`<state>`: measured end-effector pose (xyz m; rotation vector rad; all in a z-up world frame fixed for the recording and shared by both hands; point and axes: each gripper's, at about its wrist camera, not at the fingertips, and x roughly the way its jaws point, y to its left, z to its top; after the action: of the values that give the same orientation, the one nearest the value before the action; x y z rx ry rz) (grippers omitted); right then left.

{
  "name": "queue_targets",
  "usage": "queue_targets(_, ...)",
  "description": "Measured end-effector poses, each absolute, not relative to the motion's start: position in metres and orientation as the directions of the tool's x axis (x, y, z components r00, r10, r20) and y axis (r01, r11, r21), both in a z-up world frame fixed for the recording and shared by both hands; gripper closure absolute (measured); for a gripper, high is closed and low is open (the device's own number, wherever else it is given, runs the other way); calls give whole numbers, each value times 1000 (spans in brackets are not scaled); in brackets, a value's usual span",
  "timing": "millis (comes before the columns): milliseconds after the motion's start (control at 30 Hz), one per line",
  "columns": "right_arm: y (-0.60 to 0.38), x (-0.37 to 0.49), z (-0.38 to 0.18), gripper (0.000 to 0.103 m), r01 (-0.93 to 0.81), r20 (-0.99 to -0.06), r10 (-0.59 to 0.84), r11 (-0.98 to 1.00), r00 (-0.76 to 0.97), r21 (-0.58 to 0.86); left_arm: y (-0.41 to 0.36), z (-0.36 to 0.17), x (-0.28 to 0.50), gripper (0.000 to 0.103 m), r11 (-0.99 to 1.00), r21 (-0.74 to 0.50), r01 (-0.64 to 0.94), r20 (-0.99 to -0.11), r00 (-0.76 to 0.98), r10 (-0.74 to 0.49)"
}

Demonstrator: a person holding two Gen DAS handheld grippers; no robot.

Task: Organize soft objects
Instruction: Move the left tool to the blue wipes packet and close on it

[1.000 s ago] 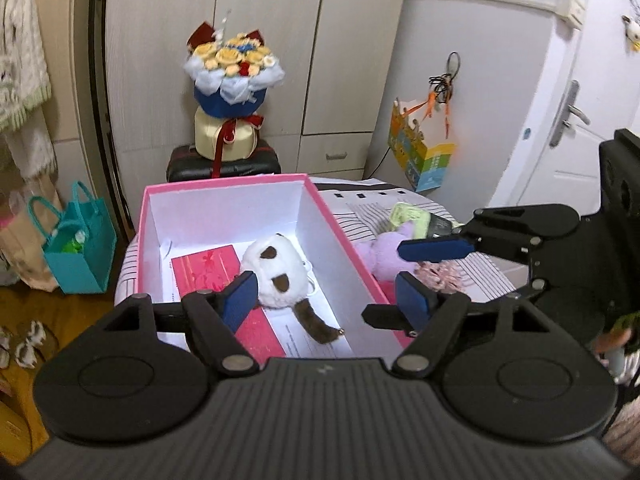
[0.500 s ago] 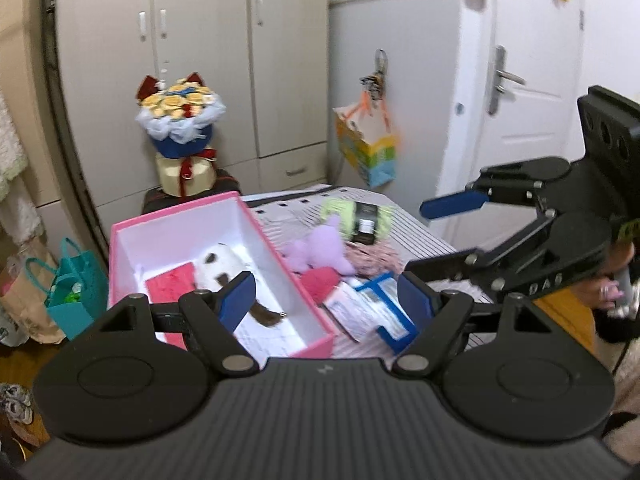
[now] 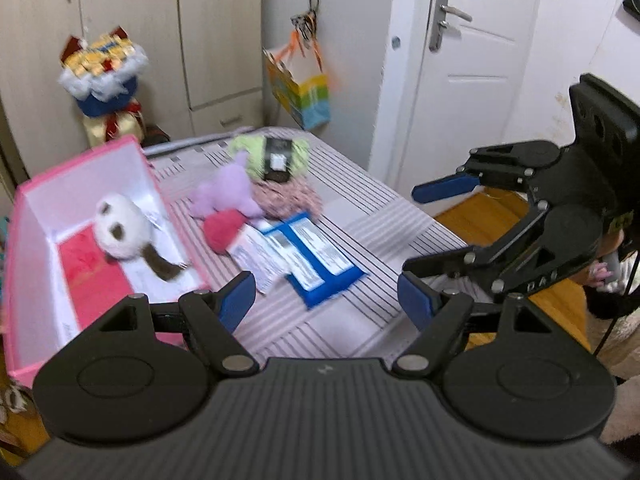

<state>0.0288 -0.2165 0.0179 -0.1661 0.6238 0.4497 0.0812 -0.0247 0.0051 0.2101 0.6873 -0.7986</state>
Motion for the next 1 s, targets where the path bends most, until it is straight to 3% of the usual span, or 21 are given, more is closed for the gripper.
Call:
queue_targets(367,-228,34,-38,19,-501,-657,377,866,653,-1,-54,-47,104,29,723,-199,662,-697,423,-579)
queue_targets(667,-231,58,-90,19,-496,-629,389,868,673,6,-71,-87,130,29,791,-203,577,-680,498,-538)
queue_targets(833,-242,77,-103,18,-497,-609,384,867,694,-19,-91,-104,145,29,837,-116,535,-682,570,-459)
queue_targets(1000,-237,81,-106,17,-540,-584,415,840,697,-48,-90,-116,160,31,832,-228,505,-707,502,-498)
